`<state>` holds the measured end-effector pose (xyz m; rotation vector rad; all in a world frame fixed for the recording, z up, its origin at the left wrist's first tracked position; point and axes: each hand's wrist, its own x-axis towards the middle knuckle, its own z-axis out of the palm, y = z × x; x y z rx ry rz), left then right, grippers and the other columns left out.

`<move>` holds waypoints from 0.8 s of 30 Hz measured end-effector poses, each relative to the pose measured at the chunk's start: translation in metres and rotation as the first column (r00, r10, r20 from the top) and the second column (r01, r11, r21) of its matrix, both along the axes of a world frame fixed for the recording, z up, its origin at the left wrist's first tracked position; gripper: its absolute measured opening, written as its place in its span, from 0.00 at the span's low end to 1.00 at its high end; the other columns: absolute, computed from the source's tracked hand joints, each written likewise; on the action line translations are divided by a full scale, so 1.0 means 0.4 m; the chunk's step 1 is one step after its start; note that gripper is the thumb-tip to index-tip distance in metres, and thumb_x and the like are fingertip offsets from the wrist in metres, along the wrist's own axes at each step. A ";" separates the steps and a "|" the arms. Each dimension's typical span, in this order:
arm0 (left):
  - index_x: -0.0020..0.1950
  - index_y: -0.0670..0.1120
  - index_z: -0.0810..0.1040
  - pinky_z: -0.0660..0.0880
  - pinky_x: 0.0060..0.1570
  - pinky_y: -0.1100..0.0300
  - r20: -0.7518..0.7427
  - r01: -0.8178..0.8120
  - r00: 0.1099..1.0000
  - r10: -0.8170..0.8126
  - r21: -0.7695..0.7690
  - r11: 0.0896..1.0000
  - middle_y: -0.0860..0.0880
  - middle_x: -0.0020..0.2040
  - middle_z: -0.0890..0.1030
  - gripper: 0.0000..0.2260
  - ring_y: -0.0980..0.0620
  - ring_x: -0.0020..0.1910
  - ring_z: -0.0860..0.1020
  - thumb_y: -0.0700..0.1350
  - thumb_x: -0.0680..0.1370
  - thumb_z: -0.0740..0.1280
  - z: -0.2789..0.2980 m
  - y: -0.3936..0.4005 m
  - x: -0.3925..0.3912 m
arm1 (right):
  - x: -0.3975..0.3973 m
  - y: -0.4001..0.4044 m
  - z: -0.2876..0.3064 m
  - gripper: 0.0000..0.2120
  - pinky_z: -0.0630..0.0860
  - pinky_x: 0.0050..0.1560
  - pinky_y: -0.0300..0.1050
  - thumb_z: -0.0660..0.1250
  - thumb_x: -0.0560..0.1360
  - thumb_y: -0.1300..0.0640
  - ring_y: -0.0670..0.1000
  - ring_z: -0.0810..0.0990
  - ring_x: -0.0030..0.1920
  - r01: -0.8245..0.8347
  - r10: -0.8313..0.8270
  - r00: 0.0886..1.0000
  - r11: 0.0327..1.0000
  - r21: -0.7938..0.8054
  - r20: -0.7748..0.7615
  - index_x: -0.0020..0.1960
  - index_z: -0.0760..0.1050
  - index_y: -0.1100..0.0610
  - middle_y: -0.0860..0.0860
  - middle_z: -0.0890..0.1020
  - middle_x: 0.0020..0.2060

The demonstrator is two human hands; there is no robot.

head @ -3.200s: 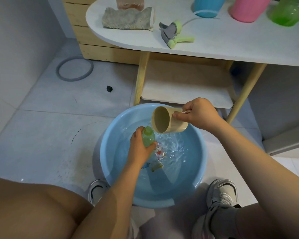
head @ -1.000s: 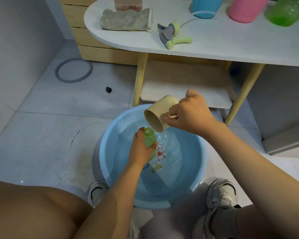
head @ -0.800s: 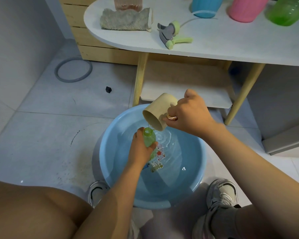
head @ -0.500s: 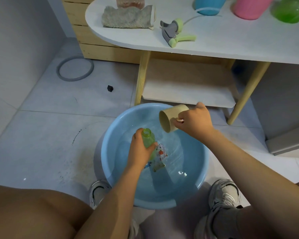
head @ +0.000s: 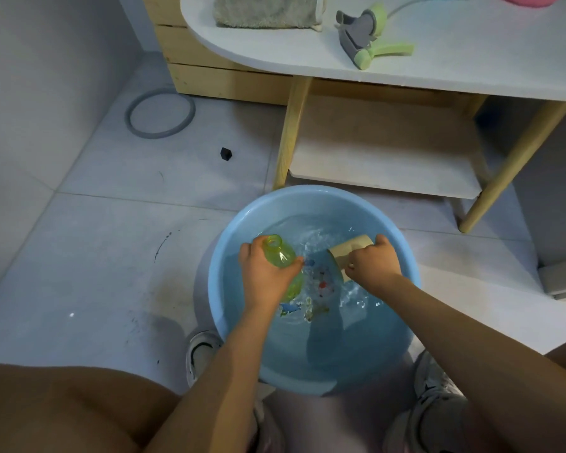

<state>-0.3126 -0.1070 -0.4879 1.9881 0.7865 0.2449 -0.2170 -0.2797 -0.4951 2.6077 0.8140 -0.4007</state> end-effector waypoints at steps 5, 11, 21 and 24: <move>0.58 0.43 0.73 0.65 0.49 0.69 0.006 -0.018 1.000 0.018 -0.019 1.000 0.48 0.54 0.67 0.26 0.52 0.50 0.70 0.44 0.64 0.79 -0.002 0.011 -0.001 | -0.009 0.028 -0.030 0.16 0.55 0.57 0.43 0.54 0.78 0.52 0.47 0.60 0.28 0.020 -0.014 0.993 0.999 0.049 -0.118 0.32 0.67 0.52 0.47 0.66 0.26; 0.52 0.48 0.71 0.73 0.47 0.58 0.009 -0.003 1.000 0.004 -0.102 0.995 0.47 0.49 0.79 0.22 0.49 0.47 0.78 0.45 0.65 0.78 -0.007 0.014 -0.001 | -0.002 -0.006 -0.036 0.22 0.65 0.37 0.42 0.63 0.76 0.46 0.55 0.71 0.34 0.442 -0.314 0.882 0.811 0.384 -0.352 0.27 0.70 0.57 0.52 0.70 0.26; 0.54 0.48 0.70 0.73 0.48 0.58 -0.023 0.053 0.998 -0.055 -0.078 0.995 0.49 0.49 0.78 0.24 0.49 0.48 0.77 0.46 0.65 0.79 -0.006 -0.001 -0.008 | 0.035 -0.086 0.061 0.25 0.55 0.23 0.36 0.72 0.71 0.54 0.45 0.57 0.22 0.785 -0.365 0.613 0.188 0.590 -0.700 0.25 0.59 0.54 0.44 0.59 0.18; 0.54 0.48 0.69 0.72 0.48 0.59 -0.036 0.087 0.995 -0.090 -0.058 0.994 0.49 0.50 0.77 0.25 0.50 0.48 0.76 0.47 0.65 0.79 -0.002 -0.011 -0.004 | 0.038 -0.100 0.106 0.24 0.57 0.29 0.41 0.73 0.70 0.53 0.47 0.59 0.27 0.770 -0.307 0.632 0.145 0.622 -0.711 0.26 0.61 0.55 0.45 0.61 0.20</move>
